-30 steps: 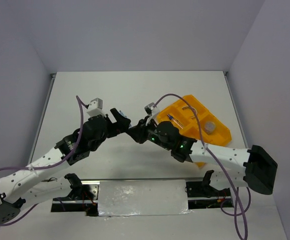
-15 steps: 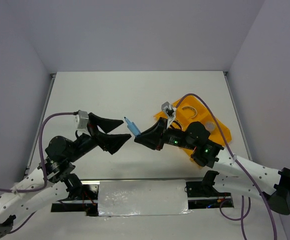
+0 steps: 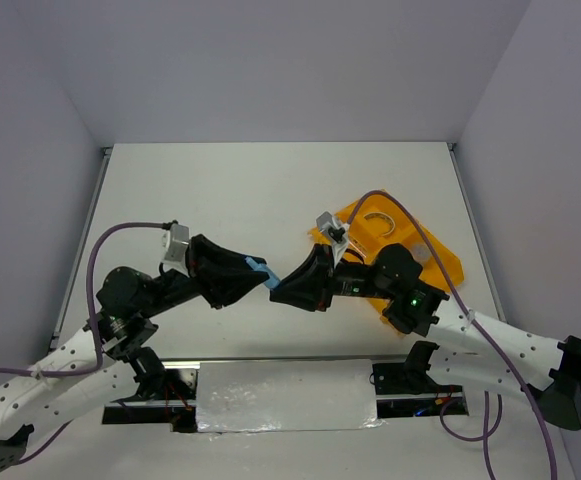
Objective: Sort the stationery into containers
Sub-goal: Close the pen cap on the pen.
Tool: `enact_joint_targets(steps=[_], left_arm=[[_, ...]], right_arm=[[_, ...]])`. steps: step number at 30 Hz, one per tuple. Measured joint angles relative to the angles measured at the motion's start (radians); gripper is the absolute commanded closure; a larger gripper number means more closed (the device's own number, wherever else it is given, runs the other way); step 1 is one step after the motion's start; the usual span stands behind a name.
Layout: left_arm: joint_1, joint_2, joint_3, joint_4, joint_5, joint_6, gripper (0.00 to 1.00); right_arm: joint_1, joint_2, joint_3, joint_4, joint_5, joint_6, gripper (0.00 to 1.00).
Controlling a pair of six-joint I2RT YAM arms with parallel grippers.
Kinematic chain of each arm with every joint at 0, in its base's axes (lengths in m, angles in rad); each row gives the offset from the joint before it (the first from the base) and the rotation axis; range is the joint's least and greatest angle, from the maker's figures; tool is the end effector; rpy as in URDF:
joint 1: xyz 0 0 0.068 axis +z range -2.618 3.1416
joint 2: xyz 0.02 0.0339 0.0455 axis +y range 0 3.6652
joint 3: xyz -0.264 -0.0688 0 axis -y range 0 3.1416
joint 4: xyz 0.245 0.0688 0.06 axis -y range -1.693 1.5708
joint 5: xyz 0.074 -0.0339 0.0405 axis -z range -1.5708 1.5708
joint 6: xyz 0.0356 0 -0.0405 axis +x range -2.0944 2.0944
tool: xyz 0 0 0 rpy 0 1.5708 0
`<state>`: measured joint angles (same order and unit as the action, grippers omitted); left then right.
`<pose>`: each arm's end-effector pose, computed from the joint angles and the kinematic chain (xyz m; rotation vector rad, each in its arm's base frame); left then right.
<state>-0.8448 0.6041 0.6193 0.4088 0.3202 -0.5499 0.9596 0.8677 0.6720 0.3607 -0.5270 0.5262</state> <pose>0.0879 -0.1159 0.3715 0.4935 1.1922 -1.3997 0.1028 0.1779 0.3433 -0.8196 1.4151 1.5536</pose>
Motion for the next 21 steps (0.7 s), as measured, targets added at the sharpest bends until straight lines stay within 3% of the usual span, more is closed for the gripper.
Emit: enact_joint_targets(steps=[2, 5, 6, 9, 21], left_arm=[[0.000, 0.000, 0.000, 0.005, 0.000, 0.000, 0.56], [0.001, 0.000, 0.000, 0.010, -0.001, -0.002, 0.71], [0.001, 0.000, 0.000, 0.015, 0.003, -0.007, 0.82], [-0.004, -0.007, 0.000, 0.017, 0.011, -0.030, 1.00], [-0.013, -0.057, -0.004, -0.100, -0.032, 0.006, 1.00]], right_arm=[[0.000, -0.002, -0.003, 0.002, -0.005, -0.004, 1.00], [0.000, -0.002, -0.007, 0.003, -0.016, -0.013, 1.00], [0.000, -0.002, -0.008, 0.005, -0.019, -0.027, 1.00], [0.000, 0.001, -0.013, 0.014, -0.034, -0.055, 1.00], [0.000, -0.032, -0.077, 0.042, -0.034, -0.119, 1.00]])
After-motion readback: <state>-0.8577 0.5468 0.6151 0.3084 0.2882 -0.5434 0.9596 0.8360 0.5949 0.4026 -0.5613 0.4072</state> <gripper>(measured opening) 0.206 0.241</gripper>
